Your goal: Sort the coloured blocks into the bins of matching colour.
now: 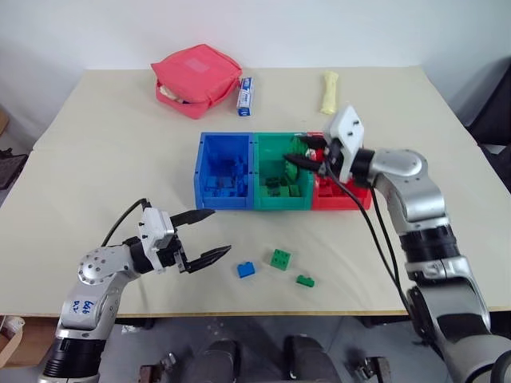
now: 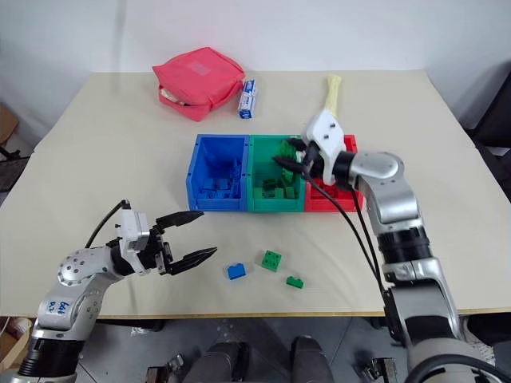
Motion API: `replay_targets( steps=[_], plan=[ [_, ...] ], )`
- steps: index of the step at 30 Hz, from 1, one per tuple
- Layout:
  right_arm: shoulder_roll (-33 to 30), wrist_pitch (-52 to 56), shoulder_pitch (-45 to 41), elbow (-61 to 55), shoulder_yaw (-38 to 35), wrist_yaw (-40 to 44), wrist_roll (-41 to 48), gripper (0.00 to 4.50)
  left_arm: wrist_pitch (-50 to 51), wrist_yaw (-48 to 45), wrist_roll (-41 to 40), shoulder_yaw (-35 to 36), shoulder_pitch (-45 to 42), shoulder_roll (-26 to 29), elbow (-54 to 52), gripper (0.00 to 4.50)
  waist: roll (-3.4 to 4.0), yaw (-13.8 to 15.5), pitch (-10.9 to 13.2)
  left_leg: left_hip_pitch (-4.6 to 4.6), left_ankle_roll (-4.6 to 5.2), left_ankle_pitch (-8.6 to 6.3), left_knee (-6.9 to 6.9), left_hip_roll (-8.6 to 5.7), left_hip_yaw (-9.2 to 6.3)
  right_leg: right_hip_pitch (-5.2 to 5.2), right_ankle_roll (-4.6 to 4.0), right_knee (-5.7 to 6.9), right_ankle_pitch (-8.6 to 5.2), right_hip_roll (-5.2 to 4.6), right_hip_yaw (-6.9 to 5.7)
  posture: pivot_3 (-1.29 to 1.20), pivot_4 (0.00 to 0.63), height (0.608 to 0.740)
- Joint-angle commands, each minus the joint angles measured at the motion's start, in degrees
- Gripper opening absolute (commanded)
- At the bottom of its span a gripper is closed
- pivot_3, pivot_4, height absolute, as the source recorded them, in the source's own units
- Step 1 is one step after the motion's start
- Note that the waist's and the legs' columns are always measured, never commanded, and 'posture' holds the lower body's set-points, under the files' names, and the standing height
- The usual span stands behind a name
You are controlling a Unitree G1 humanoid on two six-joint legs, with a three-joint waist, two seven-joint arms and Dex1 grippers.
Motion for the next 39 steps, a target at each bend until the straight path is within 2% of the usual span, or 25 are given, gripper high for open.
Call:
replay_targets(
  steps=[1, 3, 7, 8, 10, 14, 20, 22, 26, 28, 30, 34, 39],
  plan=[
    [1.0, 1.8, -2.4, 2.7, 0.0, -1.1, -0.5, 2.23, 2.1, 1.0, -0.8, 1.3, 2.0, 1.3, -3.1, 4.5, 0.0, -0.1, 0.0, -0.04, 0.01, -0.01, 0.0, -0.02, 0.0, -0.03, 0.0, 0.02, 0.0, -0.02, 0.01, 0.0, 0.15, 0.74],
    [1.1, 0.8, -2.8, 3.0, 0.5, 0.4, -0.6, 2.8, 1.0, 1.0, -0.3, 2.0, 2.7, 1.4, -3.4, 4.5, 0.0, -0.1, 0.0, -0.11, 0.05, -0.01, 0.01, -0.08, 0.03, -0.16, 0.0, 0.15, 0.0, -0.08, -0.02, 0.0, 0.15, 0.74],
    [0.3, -0.7, -2.0, 2.8, 0.6, 1.4, -1.1, 4.24, -0.3, 1.0, 0.0, 3.1, 2.6, 1.5, -2.6, 4.5, 0.0, -0.2, 0.0, -0.2, 0.03, 0.0, 0.08, -0.07, 0.05, -0.29, 0.0, 0.24, 0.0, -0.07, -0.09, 0.0, 0.15, 0.74],
    [0.0, -0.9, -1.7, 2.6, 0.6, 1.8, -1.1, 4.47, -0.6, 0.9, 0.1, 3.3, 2.5, 1.4, -2.3, 4.5, 0.0, -0.3, 0.0, -0.2, 0.01, 0.01, 0.08, -0.06, 0.07, -0.31, 0.0, 0.23, 0.0, -0.07, -0.1, 0.0, 0.15, 0.74],
    [-1.9, -0.8, 0.6, 0.0, -0.2, 4.6, 0.4, 4.47, -2.9, 0.3, 1.9, 2.7, 2.0, 1.6, -1.5, 4.5, 0.0, -0.2, 0.0, -0.2, 0.02, 0.03, 0.1, -0.06, 0.13, -0.35, 0.0, 0.23, 0.0, -0.06, -0.11, 0.0, 0.15, 0.74],
    [-7.6, 2.0, 10.2, -13.2, -4.0, 14.4, 9.6, 4.47, -6.0, -2.8, 3.6, 0.3, 1.1, 2.0, 0.2, 4.5, 0.0, 0.5, 0.0, -0.23, 0.04, 0.02, 0.07, -0.07, 0.08, -0.34, 0.0, 0.21, 0.0, -0.1, -0.08, 0.0, 0.15, 0.74],
    [-18.9, -0.4, 26.6, -23.5, -9.0, 20.5, 11.6, 4.47, -8.3, -9.5, 4.4, -5.7, -0.4, 2.7, 1.9, 4.5, 0.0, 0.5, 0.0, -0.25, 0.09, -0.01, 0.07, -0.09, 0.14, -0.3, 0.0, -0.07, 0.0, -0.13, -0.06, 0.0, 0.15, 0.74],
    [-23.5, 0.4, 32.3, -25.3, -11.2, 23.1, 12.2, 4.47, -7.8, -10.6, 4.0, -7.3, -1.6, 2.1, 2.3, 4.5, 0.0, 0.6, 0.0, -0.24, 0.08, 0.0, 0.1, -0.06, 0.16, -0.26, 0.0, -0.11, 0.0, -0.12, -0.03, 0.0, 0.15, 0.74],
    [-28.3, -0.1, 41.0, -26.3, -16.2, 23.5, 12.3, 4.47, -5.0, -11.8, 2.7, -9.0, -2.4, 2.2, 1.5, 4.5, 0.0, 0.4, 0.0, -0.08, 0.08, 0.01, 0.07, 0.0, 0.29, -0.1, 0.0, -0.15, 0.0, -0.07, 0.01, 0.0, 0.15, 0.74],
    [-30.4, -4.7, 47.8, -23.5, -20.5, 23.8, 10.2, 4.47, -3.6, -13.2, 2.0, -10.3, -3.3, 2.3, 0.8, 4.5, 0.0, 0.6, 0.0, 0.0, 0.08, 0.01, 0.05, 0.02, 0.21, 0.01, 0.0, -0.17, 0.0, -0.07, 0.03, 0.0, 0.15, 0.74],
    [-32.4, -11.2, 53.3, -21.9, -21.5, 25.8, 7.6, 4.47, -4.0, -15.4, 1.7, -10.4, -3.0, 3.4, 0.4, 4.5, 0.0, 1.0, 0.0, 0.0, 0.1, -0.01, 0.05, 0.0, 0.16, 0.11, 0.0, -0.27, 0.0, -0.09, 0.05, 0.0, 0.15, 0.74],
    [-31.9, -11.1, 56.1, -24.8, -21.1, 25.1, 9.2, 4.47, -3.7, -17.9, 0.4, -8.9, -2.9, 5.3, 0.8, 4.5, 0.03, 0.4, 0.0, 0.09, 0.13, -0.03, 0.05, 0.04, 0.19, 0.3, 0.0, -0.57, 0.0, -0.07, 0.06, 0.0, 0.15, 0.74],
    [-28.7, -5.7, 53.8, -32.7, -14.7, 22.9, 11.2, 4.47, -4.0, -17.5, 1.2, -8.1, -3.1, 5.9, 1.4, 4.5, 0.03, 0.5, 0.0, 0.17, 0.08, -0.02, 0.03, 0.12, 0.17, 0.37, 0.0, -0.56, 0.0, -0.01, 0.08, 0.0, 0.15, 0.74]
  ],
)
